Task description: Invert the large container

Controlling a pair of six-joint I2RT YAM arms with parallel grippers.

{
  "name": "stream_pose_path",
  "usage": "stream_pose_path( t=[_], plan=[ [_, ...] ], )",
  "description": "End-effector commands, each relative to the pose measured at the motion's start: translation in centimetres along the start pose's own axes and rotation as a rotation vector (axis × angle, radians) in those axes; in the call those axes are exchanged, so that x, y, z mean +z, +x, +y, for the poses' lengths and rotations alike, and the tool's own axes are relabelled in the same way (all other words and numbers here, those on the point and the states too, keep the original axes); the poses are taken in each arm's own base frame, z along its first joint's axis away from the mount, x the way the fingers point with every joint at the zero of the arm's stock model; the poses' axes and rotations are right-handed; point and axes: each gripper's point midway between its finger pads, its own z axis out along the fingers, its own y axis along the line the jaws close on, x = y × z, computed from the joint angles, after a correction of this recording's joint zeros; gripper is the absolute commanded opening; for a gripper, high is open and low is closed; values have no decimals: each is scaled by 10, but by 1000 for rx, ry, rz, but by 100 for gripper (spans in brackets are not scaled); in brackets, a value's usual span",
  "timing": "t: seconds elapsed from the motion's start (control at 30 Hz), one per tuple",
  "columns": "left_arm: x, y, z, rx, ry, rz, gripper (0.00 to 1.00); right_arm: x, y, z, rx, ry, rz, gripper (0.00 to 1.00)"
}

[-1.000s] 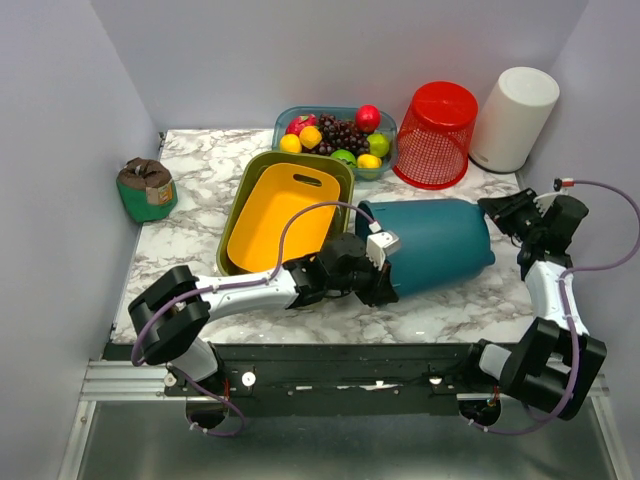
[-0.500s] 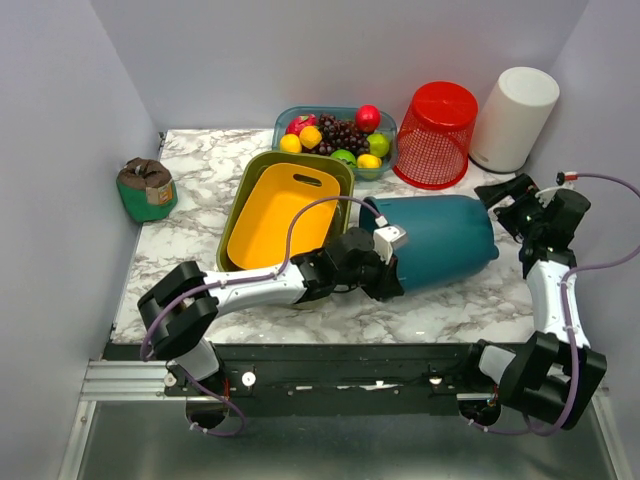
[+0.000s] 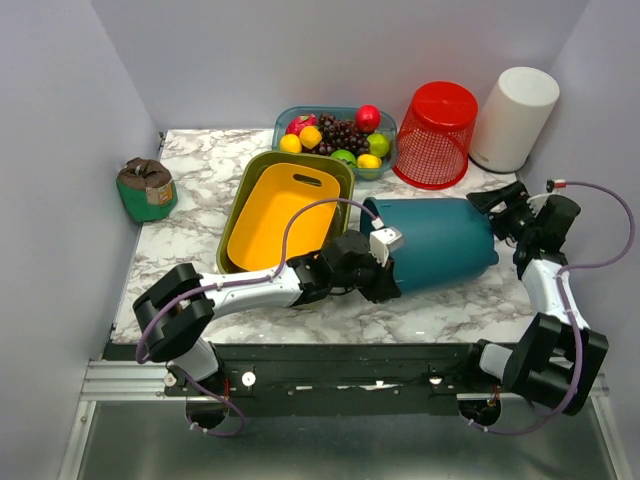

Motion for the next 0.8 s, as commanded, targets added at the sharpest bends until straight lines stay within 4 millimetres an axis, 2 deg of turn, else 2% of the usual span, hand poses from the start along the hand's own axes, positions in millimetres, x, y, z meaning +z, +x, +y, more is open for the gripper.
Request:
stream_pose_path(
  t=[0.0, 0.1, 0.27, 0.4, 0.5, 0.57, 0.7, 0.73, 0.77],
  plan=[
    [-3, 59, 31, -122, -122, 193, 25, -10, 12, 24, -10, -93, 26, 79],
    [-4, 59, 32, -118, -128, 193, 29, -13, 8, 38, -31, -143, 25, 69],
    [-5, 55, 32, -113, -132, 182, 37, -19, 2, 61, -51, -224, 20, 64],
    [-7, 51, 30, -108, -133, 169, 47, -29, -10, 82, -92, -262, -4, 56],
    [-7, 47, 29, -103, -132, 154, 52, -35, -12, 95, -116, -299, 0, 47],
    [-7, 41, 26, -100, -123, 144, 54, -40, -14, 104, -136, -312, -6, 44],
    [3, 34, 22, -99, -97, 143, 62, -53, -26, 117, -203, -292, -58, 39],
    [7, 26, 17, -95, -82, 135, 62, -55, -26, 116, -221, -276, -56, 39],
    [10, 25, 14, -99, -60, 142, 62, -62, -32, 125, -250, -282, -78, 39]
  ],
)
